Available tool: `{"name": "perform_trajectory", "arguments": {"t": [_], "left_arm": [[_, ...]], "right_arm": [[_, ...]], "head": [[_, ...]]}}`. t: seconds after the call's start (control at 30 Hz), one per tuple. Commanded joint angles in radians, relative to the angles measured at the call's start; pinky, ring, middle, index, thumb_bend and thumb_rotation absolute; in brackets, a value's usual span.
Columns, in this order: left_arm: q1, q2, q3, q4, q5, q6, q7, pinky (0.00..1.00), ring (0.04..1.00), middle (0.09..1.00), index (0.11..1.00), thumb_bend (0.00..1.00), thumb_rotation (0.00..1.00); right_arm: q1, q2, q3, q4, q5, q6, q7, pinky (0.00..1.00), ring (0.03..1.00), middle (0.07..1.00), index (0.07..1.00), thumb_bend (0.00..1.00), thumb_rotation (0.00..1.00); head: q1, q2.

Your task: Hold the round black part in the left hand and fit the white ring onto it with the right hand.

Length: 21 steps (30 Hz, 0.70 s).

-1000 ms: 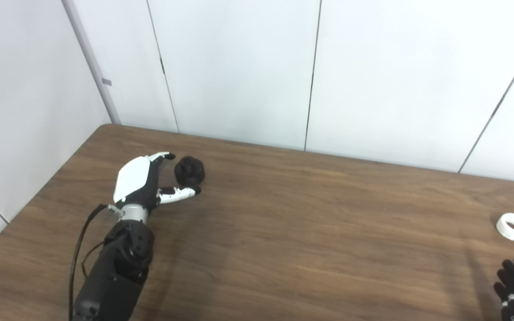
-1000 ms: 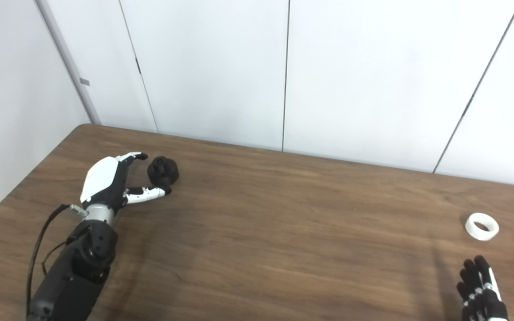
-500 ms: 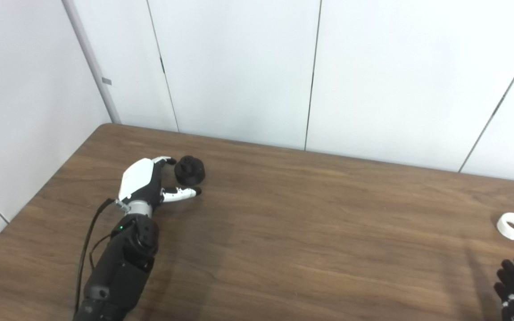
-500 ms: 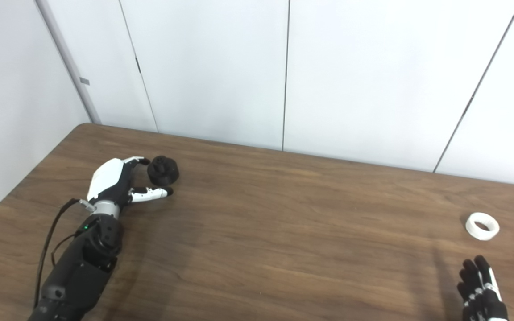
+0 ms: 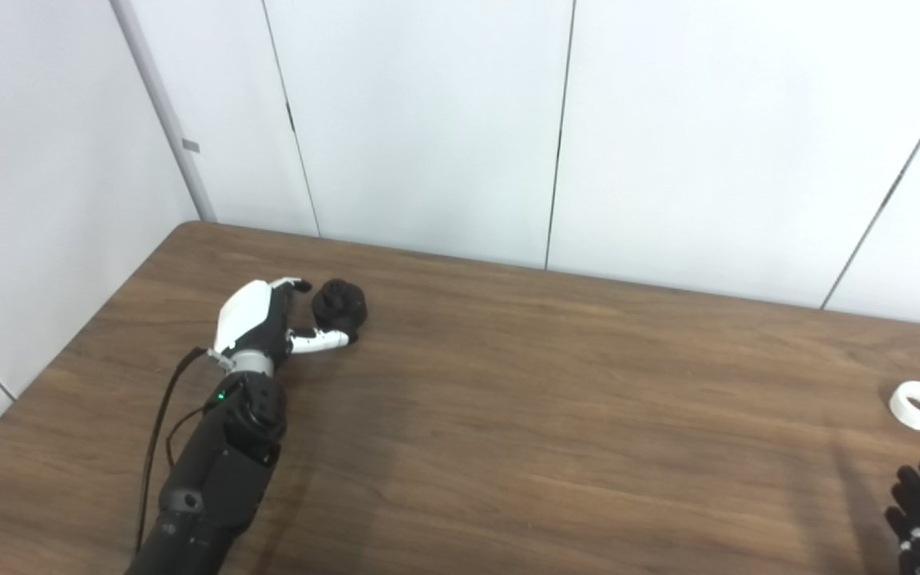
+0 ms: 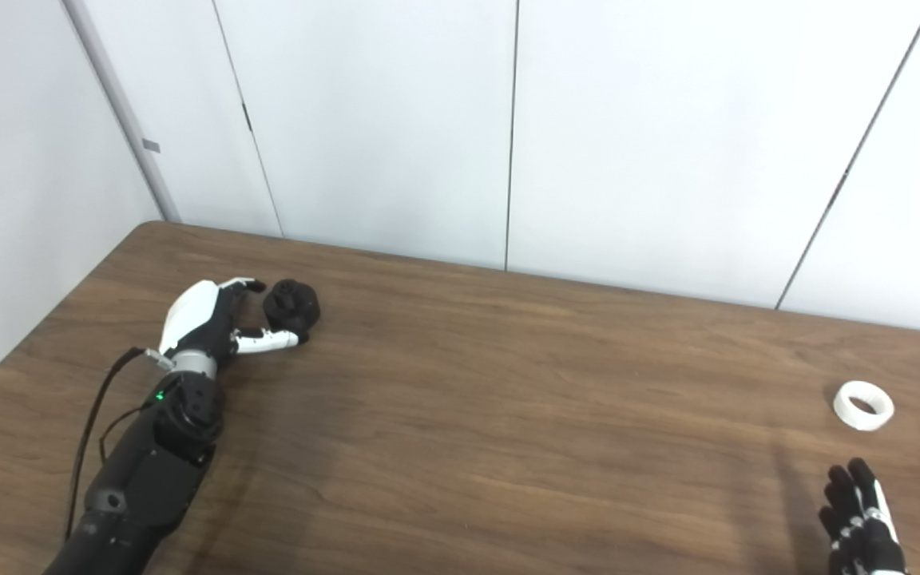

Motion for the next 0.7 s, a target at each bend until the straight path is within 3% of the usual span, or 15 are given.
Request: {"name": "perform_trajectory", "arguments": {"t": [0.0, 0.27, 0.67], "left_arm": [[-0.074, 0.019, 0.02, -0.028, -0.023, -0.036, 0.037, 1.0, 0.925, 0.915, 0.814, 0.91, 0.34], [-0.066, -0.007, 0.037, -0.017, -0.077, -0.034, 0.067, 1.0, 0.922, 0.9, 0.807, 0.89, 0.32], [-0.058, 0.015, -0.027, -0.002, -0.045, -0.037, 0.072, 1.0, 0.996, 0.932, 0.814, 0.88, 0.34]], "right_arm": [[0.174, -0.012, 0.011, -0.052, 0.012, -0.059, 0.004, 1.0, 0.985, 0.972, 0.986, 0.46, 1.0], [0.177, -0.012, 0.01, -0.054, 0.003, -0.065, 0.001, 1.0, 0.987, 0.976, 0.99, 0.48, 1.0], [0.178, -0.013, 0.009, -0.051, 0.0, -0.068, 0.001, 1.0, 0.981, 0.971, 0.985, 0.49, 1.0]], "head": [[0.001, 0.001], [-0.001, 0.006], [-0.006, 0.01]]}}
